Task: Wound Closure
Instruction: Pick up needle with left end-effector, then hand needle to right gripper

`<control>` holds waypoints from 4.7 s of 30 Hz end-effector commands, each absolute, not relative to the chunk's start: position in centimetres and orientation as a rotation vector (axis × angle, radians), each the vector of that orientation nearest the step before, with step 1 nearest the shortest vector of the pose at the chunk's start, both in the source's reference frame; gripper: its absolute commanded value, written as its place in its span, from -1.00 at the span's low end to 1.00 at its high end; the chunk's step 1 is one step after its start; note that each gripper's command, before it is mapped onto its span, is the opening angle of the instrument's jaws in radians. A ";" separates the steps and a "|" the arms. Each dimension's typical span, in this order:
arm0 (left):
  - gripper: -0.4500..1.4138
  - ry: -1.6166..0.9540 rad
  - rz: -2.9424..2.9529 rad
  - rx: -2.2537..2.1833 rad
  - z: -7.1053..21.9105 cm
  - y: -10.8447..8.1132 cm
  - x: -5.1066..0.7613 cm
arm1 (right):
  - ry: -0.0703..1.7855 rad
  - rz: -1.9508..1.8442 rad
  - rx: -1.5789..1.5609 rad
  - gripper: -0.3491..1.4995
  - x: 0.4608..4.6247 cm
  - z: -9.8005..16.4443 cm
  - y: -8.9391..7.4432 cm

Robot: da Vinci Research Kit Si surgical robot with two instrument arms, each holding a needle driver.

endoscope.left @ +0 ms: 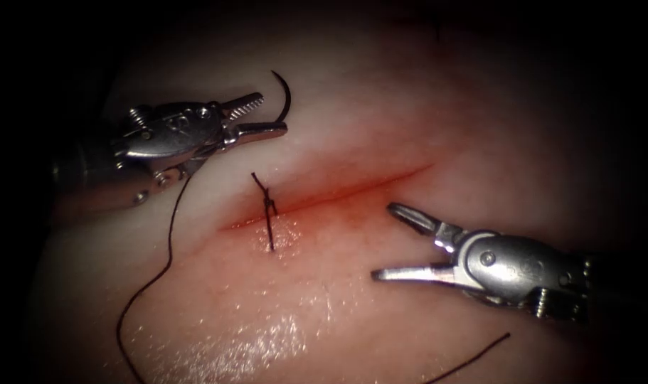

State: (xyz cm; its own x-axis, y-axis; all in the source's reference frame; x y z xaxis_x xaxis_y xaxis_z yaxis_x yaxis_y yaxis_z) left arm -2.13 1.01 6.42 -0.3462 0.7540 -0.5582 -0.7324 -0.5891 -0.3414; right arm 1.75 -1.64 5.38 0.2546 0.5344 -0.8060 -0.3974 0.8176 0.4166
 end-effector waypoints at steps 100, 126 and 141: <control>-1.00 0.972 3.578 -1.283 5.9 0.4 -2.96 | 1.099 0.590 0.676 -0.40 2.35 4.8 -0.3; -1.00 1.259 3.657 -1.177 5.8 0.3 -3.10 | 1.161 0.509 0.750 0.04 2.74 4.8 -0.4; -1.00 1.279 3.669 -1.149 5.7 0.3 -3.12 | 1.158 0.516 0.734 -0.92 2.83 4.9 -0.4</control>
